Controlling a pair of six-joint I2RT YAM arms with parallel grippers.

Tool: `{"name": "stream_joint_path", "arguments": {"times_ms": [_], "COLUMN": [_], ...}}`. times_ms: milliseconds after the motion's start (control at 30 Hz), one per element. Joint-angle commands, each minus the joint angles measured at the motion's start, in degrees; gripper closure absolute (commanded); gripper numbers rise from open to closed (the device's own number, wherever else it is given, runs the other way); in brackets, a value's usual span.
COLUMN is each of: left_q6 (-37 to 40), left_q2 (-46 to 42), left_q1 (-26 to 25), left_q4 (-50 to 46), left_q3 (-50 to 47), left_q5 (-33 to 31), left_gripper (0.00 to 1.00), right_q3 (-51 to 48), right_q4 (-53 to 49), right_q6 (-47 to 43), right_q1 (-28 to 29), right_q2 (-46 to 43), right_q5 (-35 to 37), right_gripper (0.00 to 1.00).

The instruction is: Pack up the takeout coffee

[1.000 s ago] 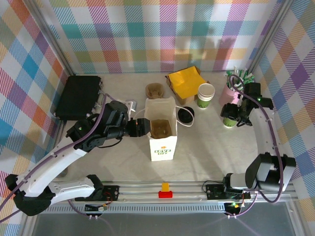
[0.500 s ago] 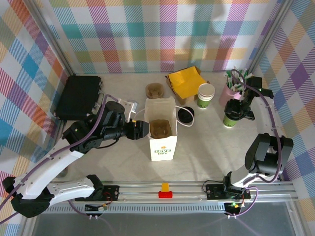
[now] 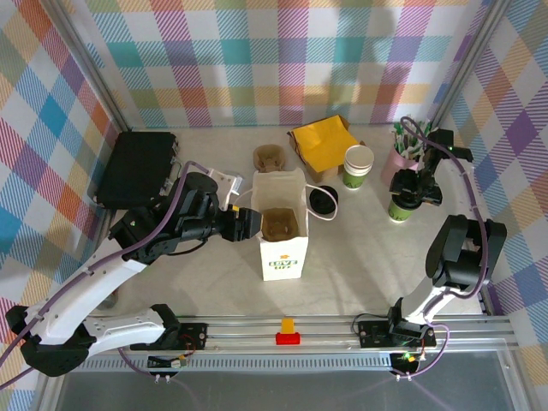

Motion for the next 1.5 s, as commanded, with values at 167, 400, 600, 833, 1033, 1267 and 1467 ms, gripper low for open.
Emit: {"name": "stream_joint_path", "arguments": {"times_ms": [167,400,600,833,1033,1267,1467], "left_q6": [0.94,0.79,0.74,0.50,0.35,0.10,0.01], "left_q2": [-0.29,0.00,0.17,0.36,0.40,0.74,0.97], "left_q1": [0.51,0.54,0.54,0.55,0.55,0.55,0.54], "left_q4": [0.06,0.13,0.13,0.13,-0.05,0.13,-0.04], "left_q3": [0.90,0.48,0.29,0.33,0.20,0.15,-0.16], "left_q5": [-0.59,-0.43,-0.41,-0.24,-0.33,0.01,-0.42], "left_gripper": [0.35,0.35,0.35,0.35,0.35,0.35,0.35], "right_q3": [3.07,3.76,4.38,4.66,4.91,5.41,5.44], "right_q4": [-2.11,-2.59,-2.49,-2.15,-2.07,-2.46,-3.43], "right_q6": [-1.34,-1.61,-1.13,-0.65,-0.27,-0.23,-0.65], "right_q1": [-0.44,-0.43,-0.48,-0.48,-0.46,-0.44,-0.11], "right_q2": [2.58,4.06,4.86,5.31,5.86,6.81,6.28], "right_q5": [-0.99,0.61,0.83,0.20,0.53,0.71,-0.81], "right_gripper": [0.18,0.21,0.19,0.19,0.19,0.19,0.20]}}
